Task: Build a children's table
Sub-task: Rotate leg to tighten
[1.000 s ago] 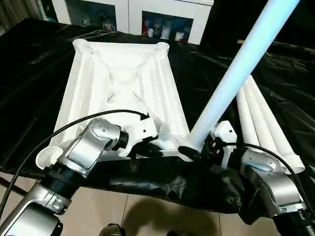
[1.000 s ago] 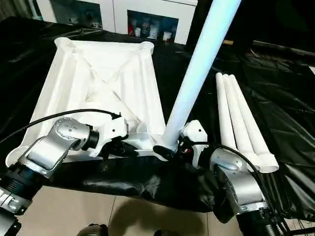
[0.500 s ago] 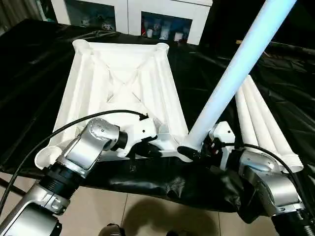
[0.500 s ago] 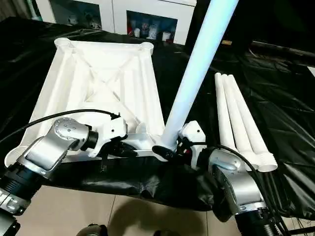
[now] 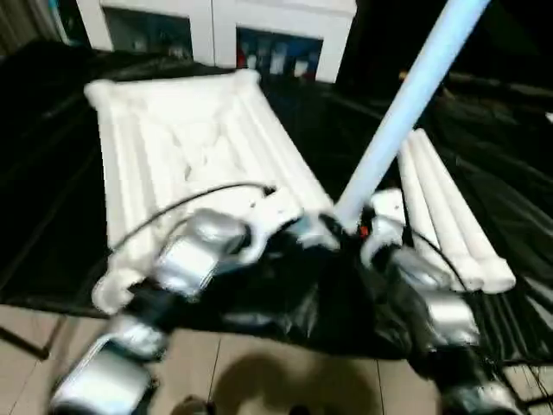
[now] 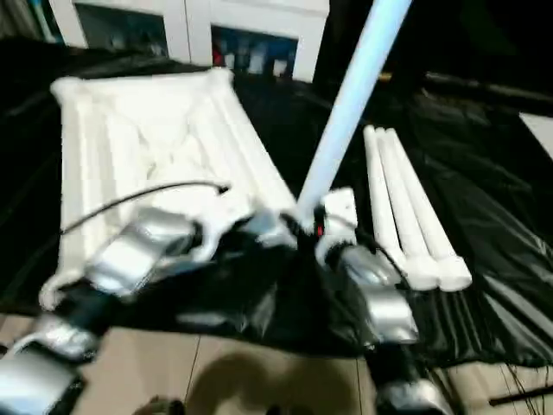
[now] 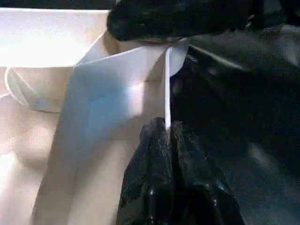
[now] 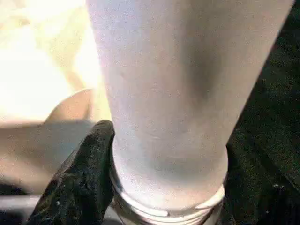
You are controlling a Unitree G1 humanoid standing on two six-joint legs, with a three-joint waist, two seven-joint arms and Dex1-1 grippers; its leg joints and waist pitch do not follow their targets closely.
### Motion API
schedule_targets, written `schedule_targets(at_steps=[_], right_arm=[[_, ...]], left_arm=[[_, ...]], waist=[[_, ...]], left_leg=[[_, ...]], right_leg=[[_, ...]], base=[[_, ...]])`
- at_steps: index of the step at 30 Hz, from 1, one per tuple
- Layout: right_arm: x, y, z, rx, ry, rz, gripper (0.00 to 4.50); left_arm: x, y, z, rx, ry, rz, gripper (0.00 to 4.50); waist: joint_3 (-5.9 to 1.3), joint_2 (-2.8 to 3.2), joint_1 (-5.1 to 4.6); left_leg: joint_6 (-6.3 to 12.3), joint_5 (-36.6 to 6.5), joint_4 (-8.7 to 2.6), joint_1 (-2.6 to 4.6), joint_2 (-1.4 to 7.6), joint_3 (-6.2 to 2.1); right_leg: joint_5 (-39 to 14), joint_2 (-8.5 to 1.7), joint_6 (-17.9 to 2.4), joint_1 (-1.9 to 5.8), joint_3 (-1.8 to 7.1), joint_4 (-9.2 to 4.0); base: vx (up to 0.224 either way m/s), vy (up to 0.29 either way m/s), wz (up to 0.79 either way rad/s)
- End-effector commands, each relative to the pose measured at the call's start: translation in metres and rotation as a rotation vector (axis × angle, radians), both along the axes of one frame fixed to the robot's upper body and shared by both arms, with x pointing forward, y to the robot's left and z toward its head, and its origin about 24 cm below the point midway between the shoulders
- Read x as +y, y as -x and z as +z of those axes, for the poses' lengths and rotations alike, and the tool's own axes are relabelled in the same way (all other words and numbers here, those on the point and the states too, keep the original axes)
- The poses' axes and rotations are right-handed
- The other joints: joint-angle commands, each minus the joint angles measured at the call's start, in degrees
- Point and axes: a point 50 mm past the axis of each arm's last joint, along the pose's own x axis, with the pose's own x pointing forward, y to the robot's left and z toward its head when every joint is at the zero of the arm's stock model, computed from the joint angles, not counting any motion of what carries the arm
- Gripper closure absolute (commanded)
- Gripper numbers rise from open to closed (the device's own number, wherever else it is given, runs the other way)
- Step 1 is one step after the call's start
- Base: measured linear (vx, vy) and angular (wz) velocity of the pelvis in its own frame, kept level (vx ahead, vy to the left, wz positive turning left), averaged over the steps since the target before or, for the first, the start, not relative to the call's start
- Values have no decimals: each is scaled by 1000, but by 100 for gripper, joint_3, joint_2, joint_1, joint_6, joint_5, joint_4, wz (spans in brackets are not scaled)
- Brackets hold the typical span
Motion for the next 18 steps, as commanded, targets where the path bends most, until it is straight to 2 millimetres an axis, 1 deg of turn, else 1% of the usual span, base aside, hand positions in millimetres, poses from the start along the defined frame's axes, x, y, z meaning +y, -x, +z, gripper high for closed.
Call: schedule_targets(at_steps=[1,2,3,5,6,7,8,9,11,12,13,14,15,16,17,18], right_arm=[[0,3,-27,135,15,-98,176],[1,2,-27,135,14,-99,176],[8,-2,-27,135,12,-104,176],[12,-4,-25,121,20,-96,176],[16,-5,-23,108,17,-81,176],[17,-6,-21,102,6,-70,176],[20,-6,-19,94,-28,-43,141],[20,-6,-19,94,-30,-42,141],[21,-6,-14,71,-66,1,106],[21,-5,-11,55,-77,29,103],[21,-5,-11,55,-77,29,97],[18,-4,-7,25,-62,55,85],[18,-4,-6,23,-61,57,63],[15,-3,-4,7,-55,72,63],[12,-2,-2,-7,-50,92,63],[12,-2,-2,-7,-50,92,63]], left_arm=[[-20,2,-8,28,30,30,450],[-21,2,-8,27,29,33,450],[-26,1,-9,20,25,48,450],[-29,1,-10,17,22,47,450],[-30,1,-10,15,18,41,450],[-30,1,-10,14,14,37,450],[-30,1,-10,12,10,33,450],[-30,1,-10,12,10,33,450],[-27,0,-9,9,1,25,450],[-24,0,-9,7,-6,19,450],[-24,0,-9,7,-6,19,450],[-18,1,-8,1,-15,-8,450],[-18,1,-8,0,-16,-10,450],[-14,1,-8,6,-21,-20,450],[-10,2,-8,5,-27,-37,450],[-10,2,-8,5,-27,-37,450]], waist=[[-299,23,16],[-299,26,9],[-304,21,9],[-305,19,15],[-301,12,15],[-305,11,18],[-299,6,22],[-289,13,22],[-287,16,20],[-281,12,26],[-281,12,26],[-293,16,23],[-300,6,19],[-297,15,19],[-305,10,20],[-321,18,13]], left_leg=[[10,-1016,-427,127,277,-142],[21,-988,-429,116,274,-143],[48,-951,-429,113,270,-146],[90,-887,-426,101,267,-148],[162,-816,-426,95,263,-142],[190,-816,-420,93,259,-139],[221,-828,-425,92,269,-141],[236,-889,-434,96,276,-145],[236,-955,-437,103,280,-143],[244,-1020,-446,92,283,-152],[244,-1020,-446,92,283,-152],[251,-964,-449,81,287,-159],[283,-868,-441,77,284,-151],[298,-833,-443,79,285,-150],[316,-777,-439,74,287,-151],[395,-593,-427,64,288,-145]], right_leg=[[-1190,-492,-1049,192,304,-523],[-1113,-487,-1049,188,304,-516],[-955,-473,-1035,195,293,-508],[-817,-477,-1031,207,294,-494],[-644,-468,-1051,208,290,-483],[-613,-470,-1054,214,292,-481],[-619,-480,-1062,215,291,-485],[-707,-480,-1064,208,289,-495],[-789,-478,-1063,199,289,-506],[-921,-488,-1040,206,289,-523],[-921,-488,-1040,206,289,-523],[-897,-495,-1033,214,289,-520],[-747,-490,-1051,216,293,-502],[-692,-491,-1079,215,290,-500],[-604,-491,-1096,226,289,-487],[-287,-490,-1178,237,288,-456]], base=[[0,0,0],[0,0,0],[0,0,0],[0,0,0],[0,0,0],[0,0,0],[0,0,0],[0,0,0],[0,0,0],[0,0,0],[0,0,0],[0,0,0],[0,0,0],[0,0,0],[0,0,0],[0,0,0]])
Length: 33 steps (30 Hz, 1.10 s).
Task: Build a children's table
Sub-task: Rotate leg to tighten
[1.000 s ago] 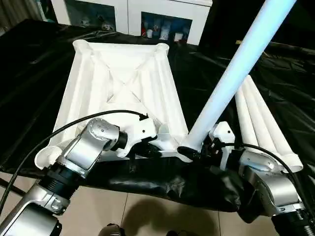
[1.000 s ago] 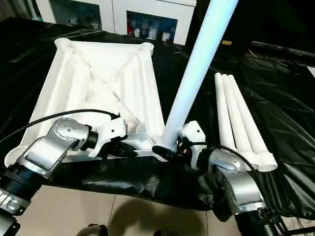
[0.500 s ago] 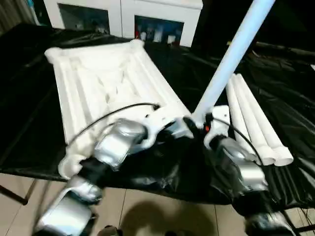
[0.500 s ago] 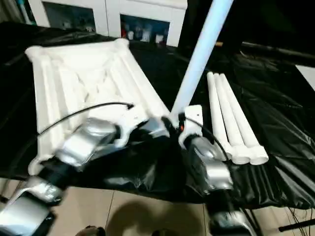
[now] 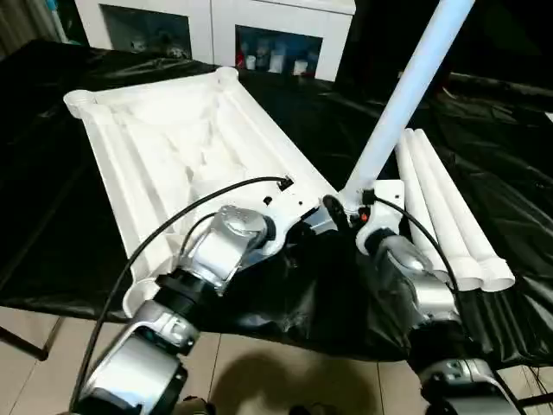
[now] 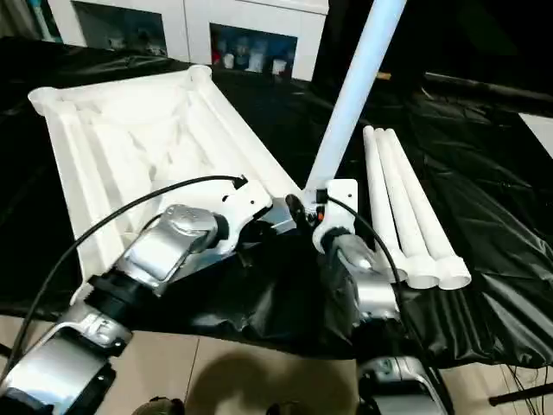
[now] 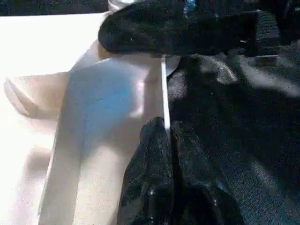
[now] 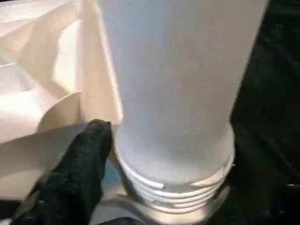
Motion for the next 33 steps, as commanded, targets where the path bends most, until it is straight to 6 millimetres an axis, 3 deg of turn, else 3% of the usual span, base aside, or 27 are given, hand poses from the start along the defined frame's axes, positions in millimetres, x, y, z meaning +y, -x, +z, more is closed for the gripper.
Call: schedule_targets(at_steps=[1,3,5,6,10,13,17,19,23,29,33], right_arm=[[4,6,2,-8,5,107,63],[-6,14,5,-25,46,194,63],[-6,14,5,-25,46,194,63],[-15,25,7,-40,109,324,63],[-19,38,10,-47,142,472,63],[-22,49,13,-46,157,577,63],[-23,53,13,-43,168,619,63],[-23,54,14,-42,168,633,63],[-21,56,13,-30,152,663,90],[-20,60,9,-5,145,683,142],[-19,61,7,4,135,689,169]], left_arm=[[3,9,-11,53,-19,-72,450],[14,13,-10,50,-15,-149,450],[14,13,-10,50,-15,-149,450],[25,18,-8,60,2,-212,450],[34,29,-3,96,35,-326,450],[42,38,0,140,43,-403,450],[47,42,1,164,36,-429,450],[51,41,1,160,30,-426,450],[55,41,1,159,28,-424,450],[56,42,1,163,26,-425,450],[56,43,1,165,25,-426,450]], waist=[[-321,17,40],[-323,47,67],[-318,28,63],[-326,52,81],[-321,57,116],[-343,50,119],[-347,56,141],[-348,47,149],[-361,49,158],[-392,31,169],[-383,51,176]], left_leg=[[394,-594,-395,81,286,-144],[460,-548,-392,97,292,-144],[498,-472,-391,88,303,-127],[507,-529,-388,99,304,-134],[486,-565,-399,124,335,-127],[560,-368,-386,129,338,-109],[618,-284,-379,134,333,-94],[559,-400,-382,141,334,-92],[504,-380,-377,140,333,-97],[591,-172,-347,127,318,-93],[566,-266,-345,133,320,-95]], right_leg=[[-293,-498,-1188,259,290,-436],[-184,-492,-1247,264,282,-430],[-51,-488,-1300,271,291,-414],[-87,-475,-1340,278,273,-418],[-107,-488,-1367,271,283,-406],[183,-485,-1458,275,288,-366],[370,-477,-1535,267,284,-343],[138,-494,-1533,267,285,-367],[92,-494,-1504,273,288,-355],[430,-488,-1554,294,282,-310],[274,-492,-1553,287,282,-322]], base=[[0,0,0],[0,0,0],[0,0,0],[0,0,0],[0,0,0],[0,0,0],[0,0,0],[0,0,0],[0,0,0],[0,0,0],[0,0,0]])
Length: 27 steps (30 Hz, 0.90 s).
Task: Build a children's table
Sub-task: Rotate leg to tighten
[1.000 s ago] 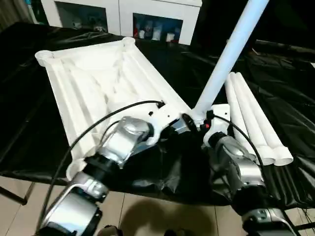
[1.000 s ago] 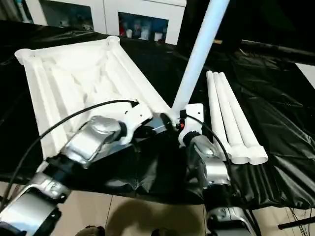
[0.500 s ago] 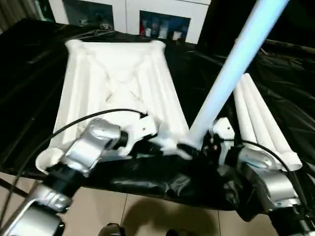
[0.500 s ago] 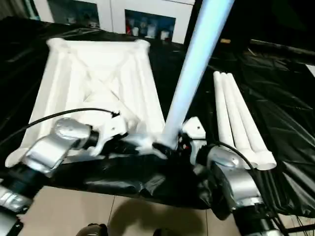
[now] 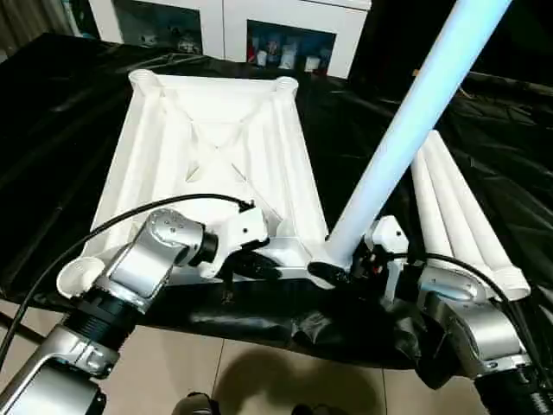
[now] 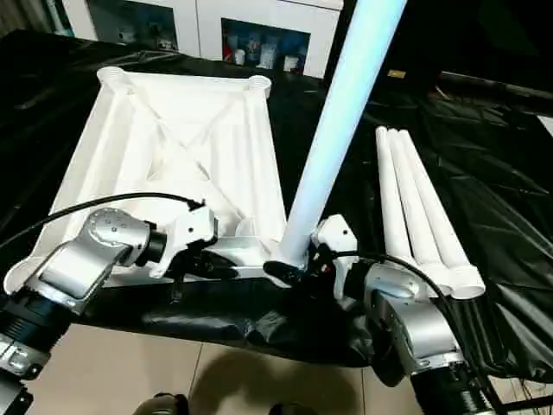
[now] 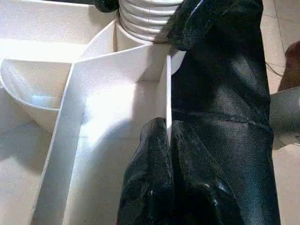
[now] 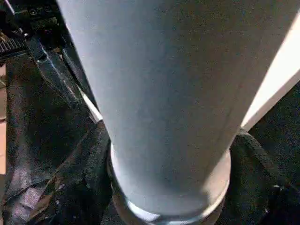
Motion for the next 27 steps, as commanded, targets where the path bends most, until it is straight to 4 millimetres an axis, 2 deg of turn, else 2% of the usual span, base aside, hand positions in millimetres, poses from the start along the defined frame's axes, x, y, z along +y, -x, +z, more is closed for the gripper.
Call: schedule_targets(at_steps=[1,6,10,12,13,15,16,17,19,22,26,27], right_arm=[[-1,2,0,12,4,16,173],[-1,3,-3,22,-8,-9,177],[-3,-9,-15,50,-24,-219,178],[2,-15,-24,75,-19,-332,178],[2,-15,-24,75,-19,-332,178],[7,-21,-30,90,-6,-420,178],[12,-26,-32,104,-11,-478,178],[15,-30,-34,112,-14,-524,178],[23,-41,-34,125,-21,-627,178],[32,-55,-34,133,-19,-729,178],[37,-60,-30,119,-40,-712,178],[40,-61,-27,133,-92,-686,178]], left_arm=[[-9,8,-4,40,29,-62,450],[-10,8,-4,44,31,-62,450],[-16,4,-5,31,57,-20,450],[-25,-2,-9,5,59,47,450],[-25,-2,-9,5,59,47,450],[-34,-9,-13,-25,48,124,450],[-40,-15,-15,-41,44,185,450],[-46,-18,-16,-49,44,231,450],[-60,-29,-16,-62,55,366,450],[-75,-37,-15,-86,57,447,450],[-82,-38,-14,-94,60,441,450],[-82,-37,-14,-96,57,428,450]], waist=[[-395,15,15],[-384,21,18],[-373,13,-13],[-352,7,-44],[-324,18,-59],[-322,5,-63],[-303,22,-94],[-283,8,-87],[-300,6,-99],[-309,0,-93],[-332,-16,-71],[-338,-18,-66]], left_leg=[[517,-315,-355,144,306,-121],[417,-469,-358,145,303,-125],[341,-536,-365,138,297,-122],[199,-731,-388,124,295,-143],[75,-993,-404,157,292,-145],[-41,-1174,-415,153,290,-167],[-72,-1268,-424,164,291,-156],[-106,-1375,-435,185,283,-171],[-231,-1500,-432,193,273,-190],[-186,-1489,-426,194,258,-185],[-41,-1267,-418,163,258,-173],[21,-1180,-419,152,258,-171]], right_leg=[[234,-490,-1546,283,285,-295],[-26,-492,-1488,274,289,-317],[-187,-495,-1477,246,294,-328],[-618,-510,-1402,257,288,-377],[-1090,-508,-1312,212,288,-439],[-1573,-531,-1153,228,296,-483],[-1722,-523,-1093,175,311,-506],[-1934,-522,-1049,168,301,-540],[-2311,-537,-918,166,300,-557],[-2156,-520,-839,152,303,-573],[-1598,-507,-859,183,298,-530],[-1410,-496,-902,196,295,-505]], base=[[0,0,0],[0,0,0],[0,0,0],[0,0,0],[0,0,0],[0,0,0],[0,0,0],[0,0,0],[-30,2,-1],[0,0,0],[0,0,0],[0,0,0]])
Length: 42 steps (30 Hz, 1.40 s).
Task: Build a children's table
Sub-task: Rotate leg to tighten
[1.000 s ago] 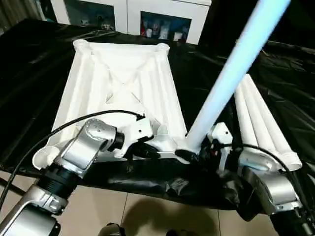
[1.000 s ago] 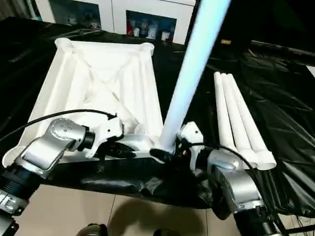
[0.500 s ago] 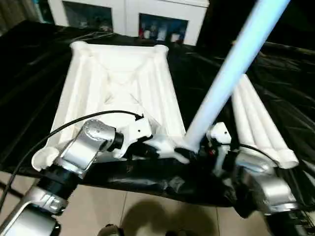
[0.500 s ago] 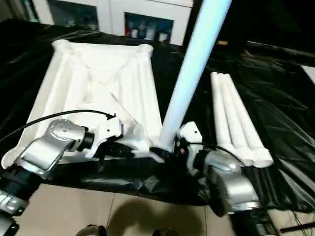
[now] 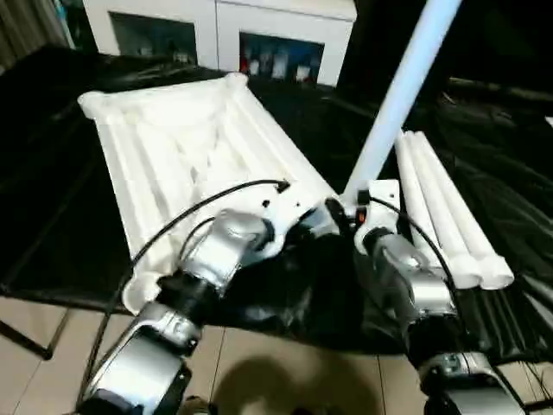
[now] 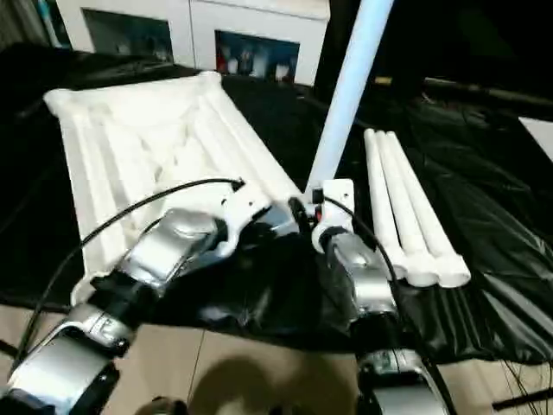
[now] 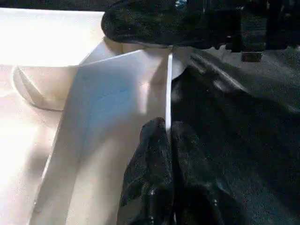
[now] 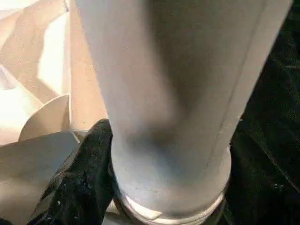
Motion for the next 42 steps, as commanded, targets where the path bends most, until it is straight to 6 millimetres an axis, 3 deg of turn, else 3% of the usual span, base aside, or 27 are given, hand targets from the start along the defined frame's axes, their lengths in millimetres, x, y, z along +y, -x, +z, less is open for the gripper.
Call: schedule_targets(at_steps=[1,3,6,8,11,13,14,16,22,23,29,32,39,42], right_arm=[[19,9,-15,78,-78,103,143],[19,8,-14,69,-90,114,108],[17,8,-13,51,-88,124,99],[13,10,-8,6,-54,194,66],[8,16,-3,-22,-30,283,59],[2,22,-2,-36,-6,356,59],[-8,34,-1,-45,37,472,59],[-11,37,0,-46,50,505,59],[-33,59,7,-43,125,690,59],[-33,60,8,-42,127,699,59],[-31,63,11,-42,105,750,59],[-28,64,10,-37,88,764,86],[-26,65,8,-20,59,783,142],[-26,65,7,-19,56,774,146]], left_arm=[[-8,2,-2,-2,22,-12,450],[-5,2,-3,2,13,-18,450],[-1,3,-4,7,5,-40,450],[8,8,-6,24,-13,-95,450],[17,14,-7,50,-21,-156,450],[23,17,-7,54,-27,-209,450],[34,23,-6,77,-38,-280,450],[38,24,-6,85,-43,-295,450],[62,40,8,137,-12,-476,450],[63,41,8,140,-11,-477,450],[70,41,9,142,-22,-487,450],[71,42,8,146,-23,-486,450],[72,44,8,154,-18,-487,450],[72,43,8,153,-18,-485,450]], waist=[[-322,-16,7],[-323,-19,20],[-308,-16,15],[-296,-19,14],[-287,-27,-1],[-303,-20,19],[-309,-21,18],[-321,-14,17],[-354,28,39],[-342,45,41],[-322,10,55],[-319,1,61],[-327,-10,41],[-326,-7,36]], left_leg=[[116,-1115,-439,69,255,-161],[193,-1068,-431,74,255,-149],[205,-1107,-447,68,263,-155],[174,-1206,-466,63,268,-168],[178,-1207,-483,39,274,-177],[245,-1013,-472,43,278,-176],[357,-823,-466,40,289,-165],[440,-634,-452,53,296,-143],[631,-287,-424,91,316,-119],[702,-195,-411,105,325,-99],[515,-553,-434,89,320,-105],[462,-576,-432,89,318,-104],[497,-408,-422,74,312,-109],[513,-401,-417,77,306,-107]], right_leg=[[-1312,-490,-957,173,289,-534],[-1253,-496,-992,171,293,-537],[-1378,-494,-1013,163,284,-550],[-1676,-508,-960,160,283,-580],[-1805,-514,-870,171,287,-596],[-1538,-503,-864,186,283,-572],[-1107,-485,-969,201,285,-527],[-655,-474,-1136,193,286,-477],[252,-447,-1527,214,268,-367],[516,-436,-1638,181,267,-349],[-89,-486,-1581,210,275,-405],[-236,-493,-1511,208,282,-417],[-70,-485,-1505,218,274,-387],[-51,-477,-1510,216,273,-386]], base=[[0,0,0],[0,0,0],[0,0,0],[0,0,0],[0,0,0],[0,0,0],[0,0,0],[0,0,0],[0,0,0],[0,0,0],[0,0,0],[0,0,0],[0,0,0],[0,0,0]])
